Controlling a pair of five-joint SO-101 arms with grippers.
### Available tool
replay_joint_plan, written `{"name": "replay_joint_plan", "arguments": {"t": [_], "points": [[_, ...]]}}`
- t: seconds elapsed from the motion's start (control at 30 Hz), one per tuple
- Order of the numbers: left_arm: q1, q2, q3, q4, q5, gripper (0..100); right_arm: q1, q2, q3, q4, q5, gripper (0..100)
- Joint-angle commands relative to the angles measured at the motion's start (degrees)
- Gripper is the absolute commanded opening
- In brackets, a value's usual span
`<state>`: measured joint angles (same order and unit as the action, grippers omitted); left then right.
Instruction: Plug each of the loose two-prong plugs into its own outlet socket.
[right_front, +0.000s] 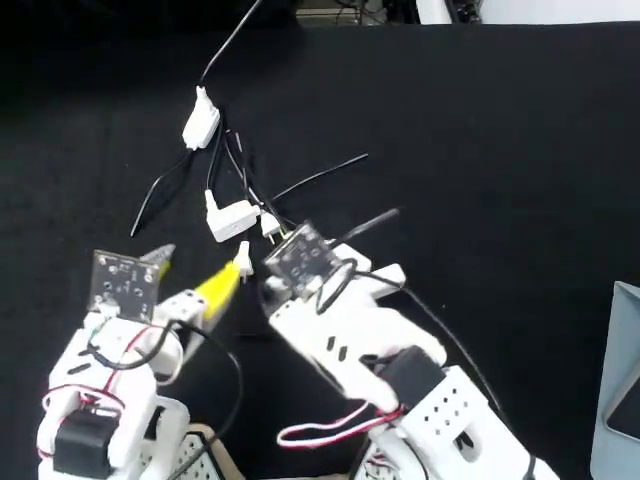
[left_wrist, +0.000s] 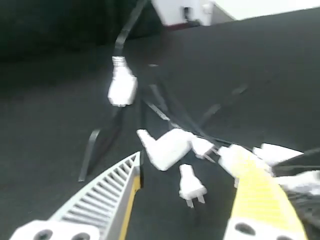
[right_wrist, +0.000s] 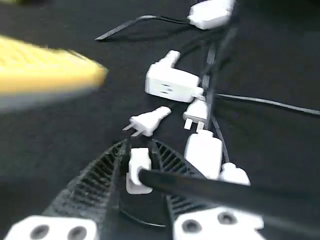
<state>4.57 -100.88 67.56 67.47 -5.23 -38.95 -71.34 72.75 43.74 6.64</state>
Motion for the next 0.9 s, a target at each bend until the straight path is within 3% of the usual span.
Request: {"name": "replay_joint_plan", "arguments": {"t": [0.0, 0.27, 0.37, 0.67, 0.87], "points": [[-5.3, 5.6, -0.1, -4.4, -2.5, 30, 4.7, -0.2, -2.1, 0.2, -0.4, 1.1], [-5.1, 33.3, -9.0, -7.8, -1.7, 30, 15.8, -0.2, -4.7, 3.0, 0.1, 1.1], [-4.8, 43.0, -15.5, -7.6, 4.0, 30, 18.7, -0.2, -7.5, 6.6, 0.1, 1.1], [7.3, 68.3, -28.0, -8.9, 18.5, 30, 28.0, -0.2, -9.0, 8.3, 3.8, 1.1], [11.6, 83.0, -36.1, -10.6, 25.3, 30, 29.1, -0.2, -8.7, 8.4, 4.7, 1.1]]}}
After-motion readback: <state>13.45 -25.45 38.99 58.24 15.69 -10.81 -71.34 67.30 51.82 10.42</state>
